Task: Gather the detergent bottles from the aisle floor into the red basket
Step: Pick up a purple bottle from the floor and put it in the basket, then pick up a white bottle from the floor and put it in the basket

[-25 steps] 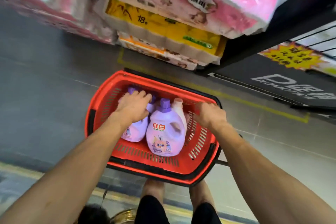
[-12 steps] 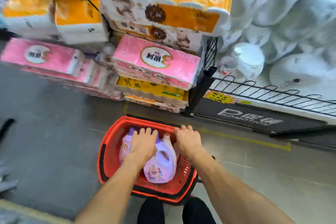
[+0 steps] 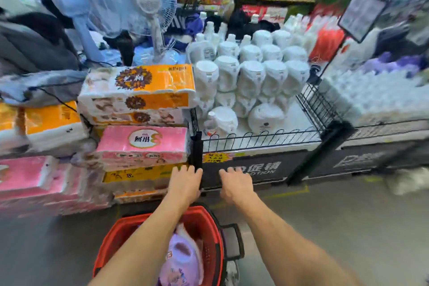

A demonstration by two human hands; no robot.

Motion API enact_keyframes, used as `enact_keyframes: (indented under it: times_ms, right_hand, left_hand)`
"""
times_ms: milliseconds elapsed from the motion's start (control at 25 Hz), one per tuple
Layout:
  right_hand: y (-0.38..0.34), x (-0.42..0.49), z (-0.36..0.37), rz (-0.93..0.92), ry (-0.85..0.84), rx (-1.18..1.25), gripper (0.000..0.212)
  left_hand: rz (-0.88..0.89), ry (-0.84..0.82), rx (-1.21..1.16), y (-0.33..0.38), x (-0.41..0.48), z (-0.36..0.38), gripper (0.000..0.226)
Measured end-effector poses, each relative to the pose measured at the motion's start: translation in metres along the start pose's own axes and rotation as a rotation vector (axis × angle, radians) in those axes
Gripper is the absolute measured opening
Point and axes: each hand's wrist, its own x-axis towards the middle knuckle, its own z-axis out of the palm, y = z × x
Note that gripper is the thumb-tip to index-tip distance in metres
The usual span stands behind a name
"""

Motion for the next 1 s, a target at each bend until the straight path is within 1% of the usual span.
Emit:
enact_keyframes:
  times_ms: [120, 280, 440, 600, 720, 840, 1000]
  right_hand:
    - [0.063, -0.032, -0.027, 0.138, 0.056, 0.048, 0.045]
    - [0.158, -0.080, -0.047, 0.341, 0.117, 0.079, 0.042]
    - [0.265, -0.150, -0.036, 0.544, 0.156, 0.103, 0.042]
    - [0.376, -0.222, -0.024, 0.727, 0.142, 0.138, 0.046]
    - [0.447, -0.268, -0.013, 0.825, 0.128, 0.142, 0.045]
    - [0.506, -0.301, -0.002, 0.900, 0.159, 0.135, 0.044]
    - [0.574, -0.334, 0.016, 0.999, 0.162, 0.173, 0.051]
  left_hand:
    - [0.117, 0.023, 0.032, 0.041, 0.018, -0.036, 0.056]
    - [0.264, 0.085, 0.061, 0.120, 0.042, -0.079, 0.051]
    - [0.480, 0.158, 0.126, 0.249, 0.059, -0.120, 0.042]
    - [0.686, 0.223, 0.096, 0.395, 0.068, -0.151, 0.047]
    - [0.789, 0.207, 0.097, 0.496, 0.064, -0.152, 0.051]
    - [0.861, 0.192, 0.136, 0.576, 0.064, -0.148, 0.059]
    - [0.939, 0.186, 0.190, 0.649, 0.081, -0.159, 0.060]
